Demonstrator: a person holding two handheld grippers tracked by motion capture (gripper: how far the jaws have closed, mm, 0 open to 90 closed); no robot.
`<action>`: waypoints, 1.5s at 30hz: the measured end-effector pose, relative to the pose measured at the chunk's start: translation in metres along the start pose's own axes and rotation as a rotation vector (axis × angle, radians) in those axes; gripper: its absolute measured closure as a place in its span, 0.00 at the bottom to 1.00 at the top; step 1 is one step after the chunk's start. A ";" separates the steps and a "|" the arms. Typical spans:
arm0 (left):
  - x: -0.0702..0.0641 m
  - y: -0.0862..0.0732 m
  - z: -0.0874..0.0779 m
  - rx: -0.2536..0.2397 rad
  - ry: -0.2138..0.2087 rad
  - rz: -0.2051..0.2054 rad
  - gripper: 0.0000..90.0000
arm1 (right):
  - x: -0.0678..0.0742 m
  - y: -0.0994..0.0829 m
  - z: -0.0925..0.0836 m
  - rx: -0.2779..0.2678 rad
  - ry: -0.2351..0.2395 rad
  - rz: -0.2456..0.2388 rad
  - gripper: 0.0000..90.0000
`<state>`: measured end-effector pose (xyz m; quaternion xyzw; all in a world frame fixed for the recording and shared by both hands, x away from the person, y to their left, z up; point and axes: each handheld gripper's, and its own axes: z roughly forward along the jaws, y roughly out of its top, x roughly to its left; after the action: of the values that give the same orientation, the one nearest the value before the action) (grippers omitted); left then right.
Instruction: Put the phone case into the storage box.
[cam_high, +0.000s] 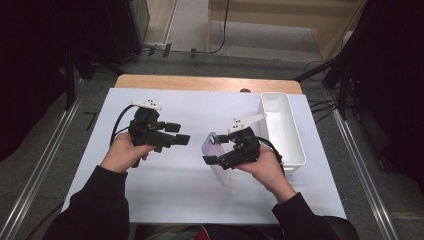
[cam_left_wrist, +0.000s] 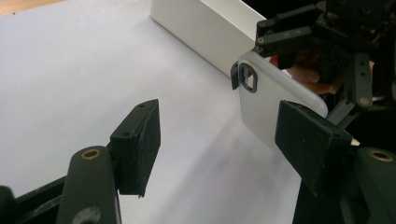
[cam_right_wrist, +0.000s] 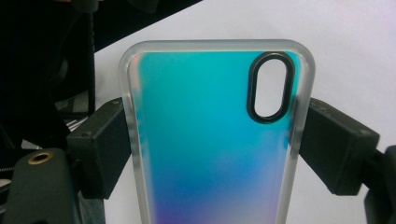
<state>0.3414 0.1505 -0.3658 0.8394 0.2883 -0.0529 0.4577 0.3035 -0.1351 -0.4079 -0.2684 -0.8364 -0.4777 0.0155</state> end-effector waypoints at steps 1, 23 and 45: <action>0.000 -0.001 0.001 -0.004 -0.004 0.003 0.34 | 0.000 0.000 -0.001 0.002 0.003 -0.001 0.17; 0.006 -0.043 0.005 -0.003 0.048 0.041 0.34 | -0.005 0.002 -0.017 -0.008 -0.007 0.013 0.17; 0.003 -0.074 0.008 0.013 0.069 0.050 0.34 | -0.012 0.001 -0.031 -0.032 -0.039 0.041 0.17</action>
<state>0.3056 0.1763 -0.4259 0.8507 0.2824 -0.0143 0.4431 0.3070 -0.1654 -0.3936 -0.2949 -0.8230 -0.4855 0.0048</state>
